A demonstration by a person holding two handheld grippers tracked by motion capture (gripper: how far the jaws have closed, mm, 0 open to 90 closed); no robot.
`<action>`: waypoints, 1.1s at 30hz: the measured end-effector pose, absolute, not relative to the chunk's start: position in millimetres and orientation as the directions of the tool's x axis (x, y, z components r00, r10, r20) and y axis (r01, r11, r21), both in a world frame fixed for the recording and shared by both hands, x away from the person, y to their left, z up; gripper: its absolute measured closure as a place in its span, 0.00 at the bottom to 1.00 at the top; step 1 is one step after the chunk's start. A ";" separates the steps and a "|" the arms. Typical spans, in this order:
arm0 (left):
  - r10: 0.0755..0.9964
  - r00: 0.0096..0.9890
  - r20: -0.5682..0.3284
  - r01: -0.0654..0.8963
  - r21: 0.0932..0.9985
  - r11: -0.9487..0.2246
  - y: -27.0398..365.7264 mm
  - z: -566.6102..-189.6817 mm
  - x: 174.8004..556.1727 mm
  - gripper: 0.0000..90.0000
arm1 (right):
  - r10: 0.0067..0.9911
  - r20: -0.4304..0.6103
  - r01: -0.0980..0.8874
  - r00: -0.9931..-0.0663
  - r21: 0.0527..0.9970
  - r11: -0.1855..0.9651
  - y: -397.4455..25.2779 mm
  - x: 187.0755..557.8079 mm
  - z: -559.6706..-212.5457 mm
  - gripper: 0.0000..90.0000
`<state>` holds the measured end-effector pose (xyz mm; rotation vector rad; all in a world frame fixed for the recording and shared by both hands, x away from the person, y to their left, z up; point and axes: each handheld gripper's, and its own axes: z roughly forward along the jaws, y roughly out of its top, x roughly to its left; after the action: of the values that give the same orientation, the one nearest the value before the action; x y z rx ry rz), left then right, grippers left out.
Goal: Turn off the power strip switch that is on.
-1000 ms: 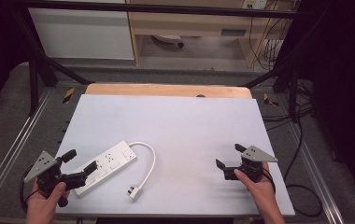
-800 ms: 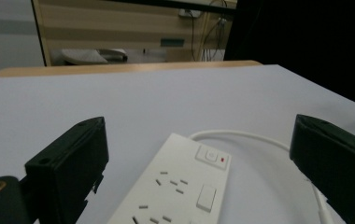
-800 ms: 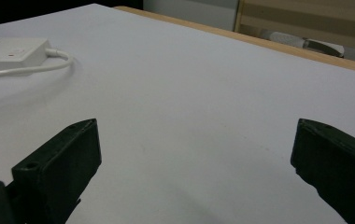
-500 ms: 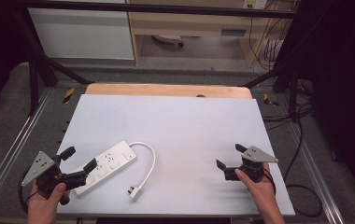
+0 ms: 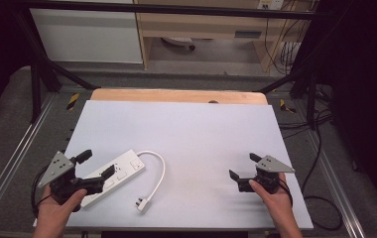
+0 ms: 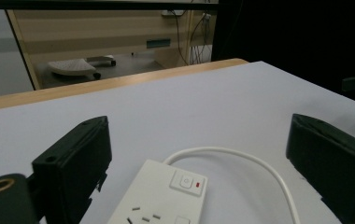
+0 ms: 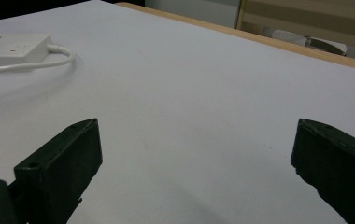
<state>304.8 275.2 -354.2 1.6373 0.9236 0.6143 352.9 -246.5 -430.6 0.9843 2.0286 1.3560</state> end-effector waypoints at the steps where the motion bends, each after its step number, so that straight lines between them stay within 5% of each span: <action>1: 0.821 0.567 -0.072 0.255 0.963 -0.091 272.8 -352.0 306.6 0.08 | 0.793 -0.013 0.291 -0.609 0.927 0.238 -246.9 352.5 -430.7 0.03; 19: 0.808 0.586 -0.060 0.282 0.950 -0.134 252.9 -350.0 320.8 0.13 | 0.802 -0.011 0.304 -0.597 0.922 0.239 -250.1 353.4 -431.9 0.03; 33: 0.819 0.574 -0.019 0.288 0.941 -0.180 253.2 -363.4 325.0 0.53 | 0.800 -0.023 0.316 -0.600 0.911 0.264 -248.7 354.9 -434.1 0.03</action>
<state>325.0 253.2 -363.4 1.7387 0.9199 0.6212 354.9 -248.7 -434.1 1.0068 2.0516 1.3085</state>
